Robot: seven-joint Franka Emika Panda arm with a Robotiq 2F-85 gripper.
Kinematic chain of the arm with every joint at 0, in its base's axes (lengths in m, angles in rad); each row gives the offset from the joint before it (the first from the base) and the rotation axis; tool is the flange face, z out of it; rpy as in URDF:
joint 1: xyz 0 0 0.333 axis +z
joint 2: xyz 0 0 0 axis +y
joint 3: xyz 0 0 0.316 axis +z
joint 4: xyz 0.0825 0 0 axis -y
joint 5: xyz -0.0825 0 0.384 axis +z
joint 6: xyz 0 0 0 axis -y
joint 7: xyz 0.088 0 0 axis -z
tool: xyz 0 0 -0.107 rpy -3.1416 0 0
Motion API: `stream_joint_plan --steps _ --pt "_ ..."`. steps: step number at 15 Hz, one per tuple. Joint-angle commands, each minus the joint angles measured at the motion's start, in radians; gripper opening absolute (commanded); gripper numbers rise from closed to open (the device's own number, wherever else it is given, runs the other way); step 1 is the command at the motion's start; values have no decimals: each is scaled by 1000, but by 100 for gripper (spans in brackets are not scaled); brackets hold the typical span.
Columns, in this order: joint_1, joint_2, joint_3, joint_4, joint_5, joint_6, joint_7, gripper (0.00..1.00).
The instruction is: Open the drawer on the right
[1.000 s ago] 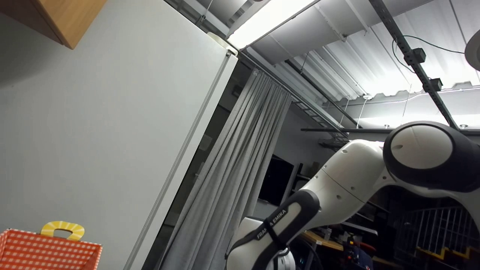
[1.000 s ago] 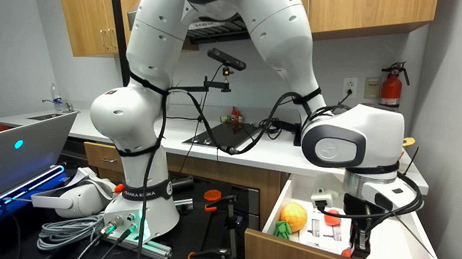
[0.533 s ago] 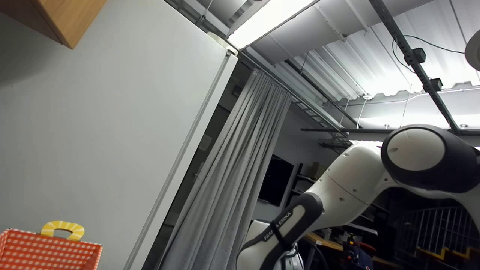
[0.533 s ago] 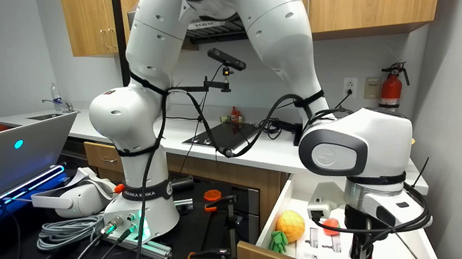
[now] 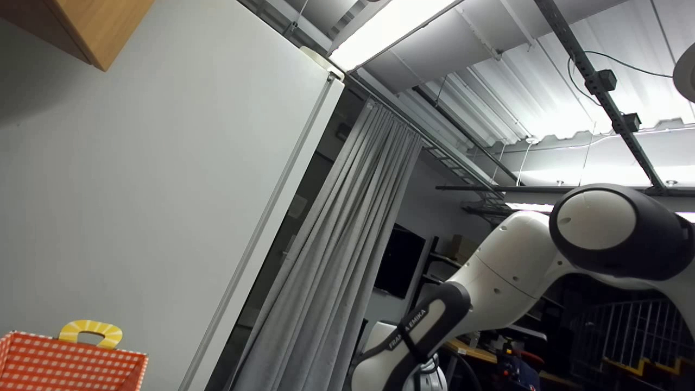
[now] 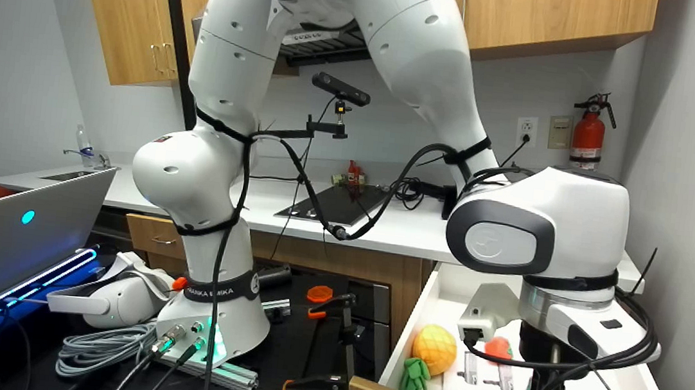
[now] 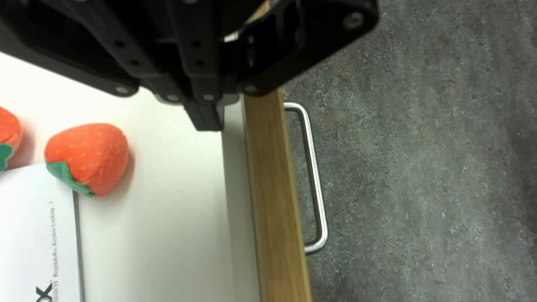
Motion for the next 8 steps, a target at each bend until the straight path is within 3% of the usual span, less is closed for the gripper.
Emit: stream_joint_plan --steps 1,8 --pt "-27 39 -16 2 -41 46 -13 0" --pt "-43 47 -29 11 -44 43 -18 0"
